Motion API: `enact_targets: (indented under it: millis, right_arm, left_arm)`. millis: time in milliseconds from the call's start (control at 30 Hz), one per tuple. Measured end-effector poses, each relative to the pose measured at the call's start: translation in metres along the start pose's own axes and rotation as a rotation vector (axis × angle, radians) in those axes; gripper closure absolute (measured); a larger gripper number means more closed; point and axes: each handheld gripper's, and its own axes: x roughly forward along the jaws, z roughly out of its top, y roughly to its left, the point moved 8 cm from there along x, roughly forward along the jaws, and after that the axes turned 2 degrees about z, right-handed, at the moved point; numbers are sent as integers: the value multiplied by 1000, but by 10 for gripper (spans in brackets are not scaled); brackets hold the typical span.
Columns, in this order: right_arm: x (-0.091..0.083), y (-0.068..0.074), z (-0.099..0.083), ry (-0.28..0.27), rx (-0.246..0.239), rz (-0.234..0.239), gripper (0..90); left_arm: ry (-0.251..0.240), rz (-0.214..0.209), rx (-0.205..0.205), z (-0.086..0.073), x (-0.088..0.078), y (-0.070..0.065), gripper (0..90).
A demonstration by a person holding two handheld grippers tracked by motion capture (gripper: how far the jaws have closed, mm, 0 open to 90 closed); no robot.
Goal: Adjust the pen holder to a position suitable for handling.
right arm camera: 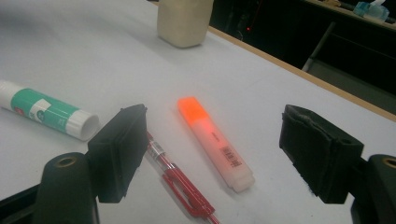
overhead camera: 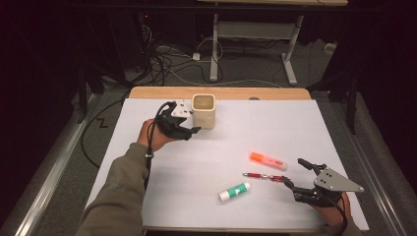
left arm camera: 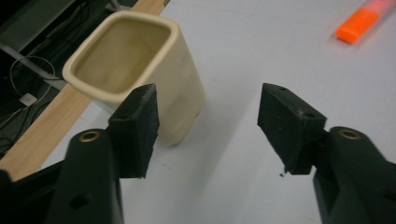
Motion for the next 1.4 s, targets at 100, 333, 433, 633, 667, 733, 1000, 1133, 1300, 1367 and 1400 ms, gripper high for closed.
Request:
enact_targets:
  millis: [100,333,433,633,667,733,1000,1133,1300,1367,1400]
  right_arm:
    - [-1,0,0,-4,-2,10,238]
    - [1,0,-1,-9,3,33,238]
    - [1,3,2,-13,-2,53,238]
    - [5,14,1,12,-21,108,261]
    - [6,14,0,15,-21,111,262]
    - [6,15,0,20,-27,115,264]
    - [11,21,-1,34,-35,147,275]
    - [12,23,-1,41,-40,154,282]
    - [13,24,-2,47,-40,165,283]
    - [12,24,-1,42,-38,166,283]
    - [12,24,-1,42,-38,166,283]
  left_arm:
    - [49,-38,-2,13,11,9,429]
    - [124,-97,18,34,32,25,483]
    - [179,-173,-12,32,49,33,540]
    - [199,-251,-34,26,66,37,637]
    - [199,-251,-34,26,66,37,645]
    - [191,-263,-24,25,67,38,653]
    - [174,-316,31,26,71,39,701]
    - [154,-353,45,27,74,35,795]
    - [156,-390,46,25,70,31,805]
    - [167,-389,63,26,69,27,806]
    - [170,-398,69,26,68,26,806]
